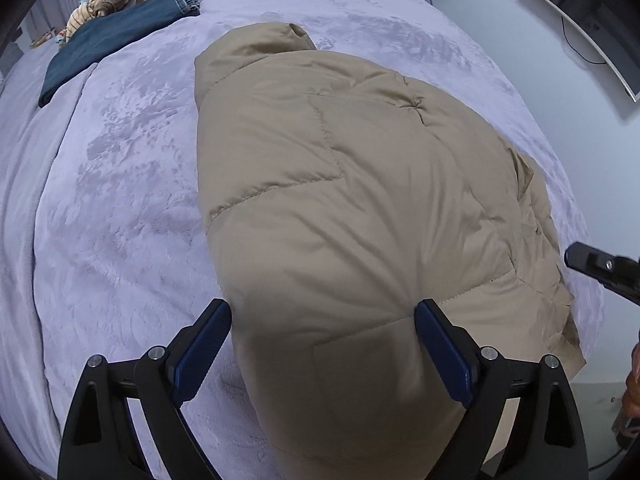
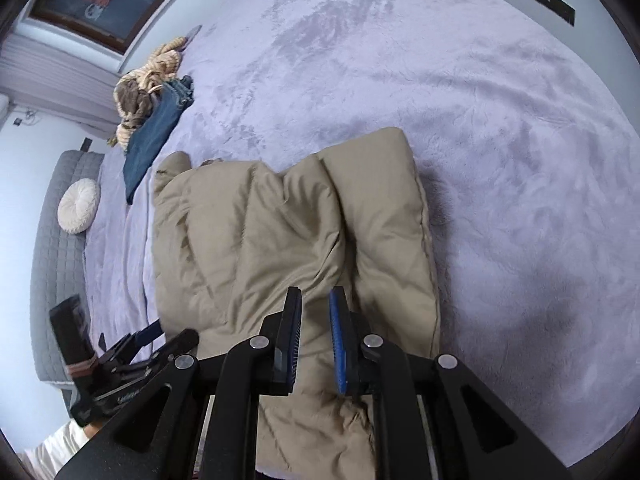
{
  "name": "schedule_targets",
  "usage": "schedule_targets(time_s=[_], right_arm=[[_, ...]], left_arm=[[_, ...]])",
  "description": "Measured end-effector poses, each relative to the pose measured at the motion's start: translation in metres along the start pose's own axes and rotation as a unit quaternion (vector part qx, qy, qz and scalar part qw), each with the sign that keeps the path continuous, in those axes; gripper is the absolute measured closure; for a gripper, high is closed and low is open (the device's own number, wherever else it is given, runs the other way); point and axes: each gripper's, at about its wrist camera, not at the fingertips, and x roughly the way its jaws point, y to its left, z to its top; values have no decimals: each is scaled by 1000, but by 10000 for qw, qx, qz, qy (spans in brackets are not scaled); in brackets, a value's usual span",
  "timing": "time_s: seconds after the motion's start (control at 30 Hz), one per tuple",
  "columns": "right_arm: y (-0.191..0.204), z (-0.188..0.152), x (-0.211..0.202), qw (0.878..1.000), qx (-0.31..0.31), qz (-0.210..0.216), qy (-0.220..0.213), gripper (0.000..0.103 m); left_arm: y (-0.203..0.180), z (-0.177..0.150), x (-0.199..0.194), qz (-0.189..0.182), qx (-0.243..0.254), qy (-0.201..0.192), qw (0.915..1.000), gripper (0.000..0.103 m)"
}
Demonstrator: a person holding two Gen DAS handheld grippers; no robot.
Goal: Fold large clothes
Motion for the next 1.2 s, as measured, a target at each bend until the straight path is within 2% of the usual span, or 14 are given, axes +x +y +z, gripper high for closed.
schedule_targets(time_s=[0.1, 0.2, 0.4, 0.53, 0.7, 0.83, 1.0, 1.03, 1.2], right_arm=[[7, -18, 12, 9991, -258, -153, 306, 87], [1, -29, 34, 9978, -132, -332, 562, 87], [-2, -31, 52, 9963, -47, -453, 734, 88], [5, -33, 45, 9958, 12, -583, 707, 88], [23, -36, 26, 9969, 114, -634, 457, 86], [35, -45, 10, 9977, 110, -607, 266, 67], [49, -63, 7, 9978, 193, -617, 159, 64], [50, -67, 9, 9977, 219, -624, 143, 61], [57, -81, 11, 9973, 311, -665, 98, 60]], left_arm=[[-1, -2, -3, 72, -99, 43, 9999, 9], [-1, -4, -8, 104, -161, 139, 9997, 9], [2, -11, -16, 141, -113, 239, 9996, 9], [5, -14, -23, 161, -124, 252, 9995, 9], [11, -21, -35, 169, -73, 261, 9995, 9], [14, -24, -42, 129, 7, 258, 9996, 9], [20, -33, -46, 105, 72, 198, 9997, 9], [21, -35, -47, 126, 99, 175, 9997, 0], [27, -44, -54, 130, 230, 105, 9996, 0]])
